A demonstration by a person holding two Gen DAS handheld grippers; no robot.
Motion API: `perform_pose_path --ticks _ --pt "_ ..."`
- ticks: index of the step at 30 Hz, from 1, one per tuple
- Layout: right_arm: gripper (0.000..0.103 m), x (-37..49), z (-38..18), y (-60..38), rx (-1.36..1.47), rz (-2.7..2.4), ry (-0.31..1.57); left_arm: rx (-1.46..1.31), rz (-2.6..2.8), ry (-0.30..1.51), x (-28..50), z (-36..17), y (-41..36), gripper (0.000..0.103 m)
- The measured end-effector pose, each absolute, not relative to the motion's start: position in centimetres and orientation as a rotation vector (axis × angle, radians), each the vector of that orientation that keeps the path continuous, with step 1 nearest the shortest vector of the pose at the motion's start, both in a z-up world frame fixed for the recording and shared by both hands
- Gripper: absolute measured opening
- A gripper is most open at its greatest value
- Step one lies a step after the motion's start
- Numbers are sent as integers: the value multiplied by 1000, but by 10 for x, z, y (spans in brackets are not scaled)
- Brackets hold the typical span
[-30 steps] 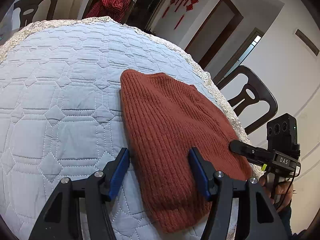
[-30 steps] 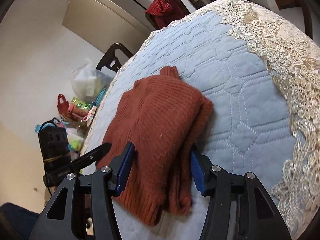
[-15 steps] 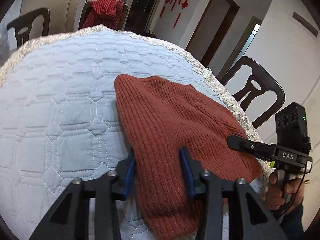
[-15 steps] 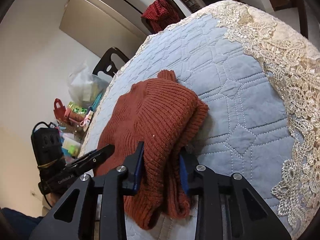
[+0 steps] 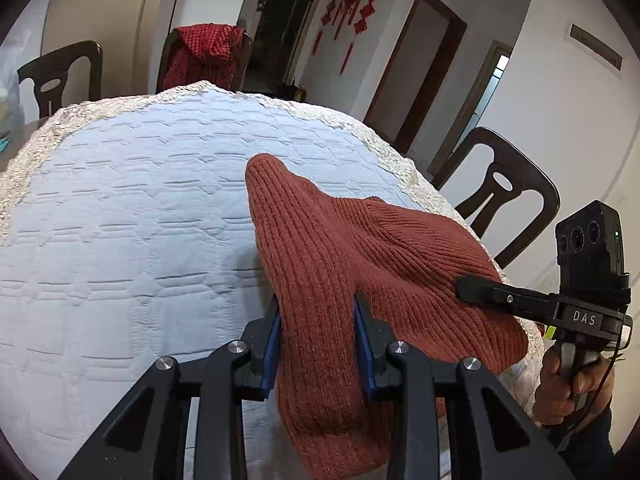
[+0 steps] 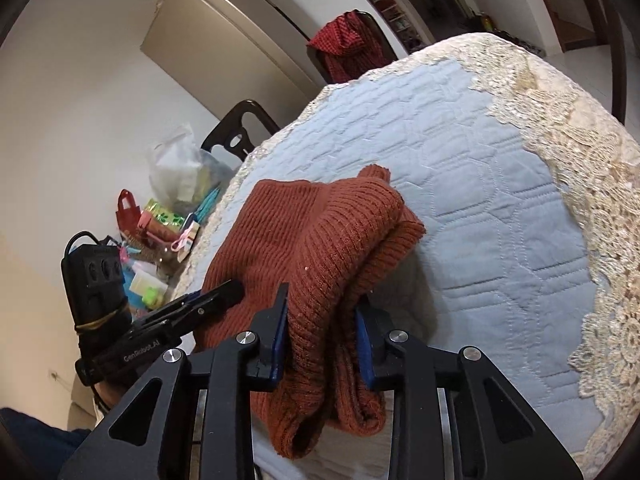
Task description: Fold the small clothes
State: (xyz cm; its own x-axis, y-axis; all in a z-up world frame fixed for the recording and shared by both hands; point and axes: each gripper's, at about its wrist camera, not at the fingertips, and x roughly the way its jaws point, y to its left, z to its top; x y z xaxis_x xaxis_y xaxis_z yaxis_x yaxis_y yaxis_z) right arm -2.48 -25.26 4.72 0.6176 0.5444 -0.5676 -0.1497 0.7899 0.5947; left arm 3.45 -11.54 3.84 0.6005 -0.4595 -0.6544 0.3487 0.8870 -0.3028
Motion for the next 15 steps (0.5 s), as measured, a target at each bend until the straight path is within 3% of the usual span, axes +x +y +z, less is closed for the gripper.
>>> perform_pose_path --ticks 15 --pt "29 55 57 -131 453 604 819 -174 -314 730 76 54 8 34"
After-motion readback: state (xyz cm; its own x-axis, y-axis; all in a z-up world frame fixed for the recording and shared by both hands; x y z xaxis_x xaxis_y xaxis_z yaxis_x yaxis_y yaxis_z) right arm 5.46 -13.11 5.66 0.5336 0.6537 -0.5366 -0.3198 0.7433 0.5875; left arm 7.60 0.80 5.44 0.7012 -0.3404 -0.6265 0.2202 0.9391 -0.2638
